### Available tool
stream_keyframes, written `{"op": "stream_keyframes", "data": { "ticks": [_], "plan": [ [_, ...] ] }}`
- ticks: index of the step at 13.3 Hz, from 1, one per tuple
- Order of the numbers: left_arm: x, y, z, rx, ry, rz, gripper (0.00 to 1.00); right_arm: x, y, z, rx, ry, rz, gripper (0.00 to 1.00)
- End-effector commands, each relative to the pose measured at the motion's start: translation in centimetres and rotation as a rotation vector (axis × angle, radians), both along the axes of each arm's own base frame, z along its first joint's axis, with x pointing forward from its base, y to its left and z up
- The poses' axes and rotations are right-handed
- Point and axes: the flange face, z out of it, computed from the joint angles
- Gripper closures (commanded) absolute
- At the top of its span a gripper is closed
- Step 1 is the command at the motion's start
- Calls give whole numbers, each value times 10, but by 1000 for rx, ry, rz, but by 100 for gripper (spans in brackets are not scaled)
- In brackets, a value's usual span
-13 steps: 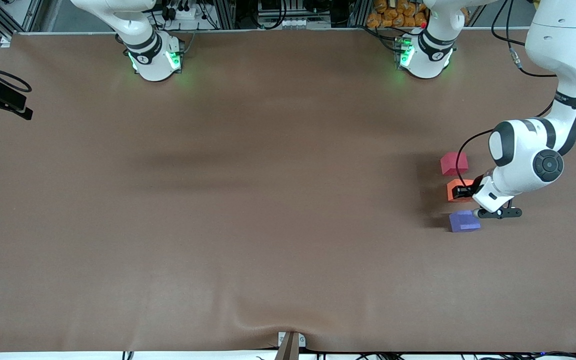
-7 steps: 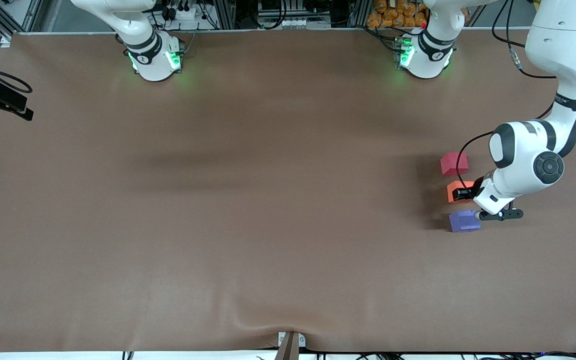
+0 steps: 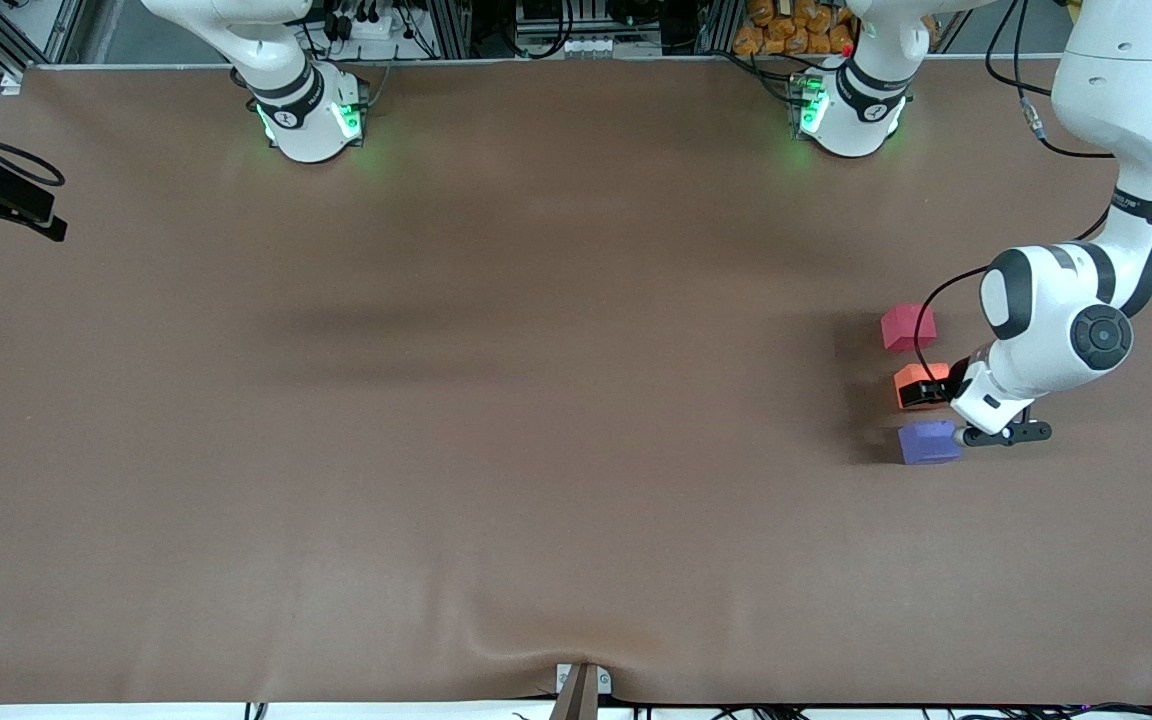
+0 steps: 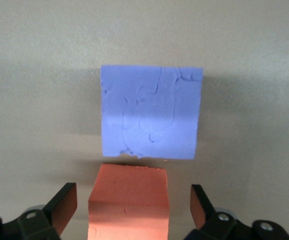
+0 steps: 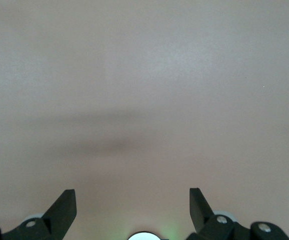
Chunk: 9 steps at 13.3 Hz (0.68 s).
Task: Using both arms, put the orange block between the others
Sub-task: 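Lower the orange cube between the pink and purple cubes with the left gripper, then open the left gripper and lift it away from the cubes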
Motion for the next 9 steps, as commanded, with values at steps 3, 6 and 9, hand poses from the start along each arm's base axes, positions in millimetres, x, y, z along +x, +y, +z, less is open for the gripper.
{"op": "stream_keyframes", "data": {
  "ticks": [3, 6, 9],
  "plan": [
    [23, -13, 72, 6, 30, 18, 0, 3, 1, 3, 3, -1, -13, 0],
    [39, -30, 139, 0, 62, 15, 0, 3, 2, 3, 3, -1, -11, 0],
    [43, -51, 207, 0, 38, 28, 0, 3, 1, 3, 3, -1, -11, 0]
  ]
}}
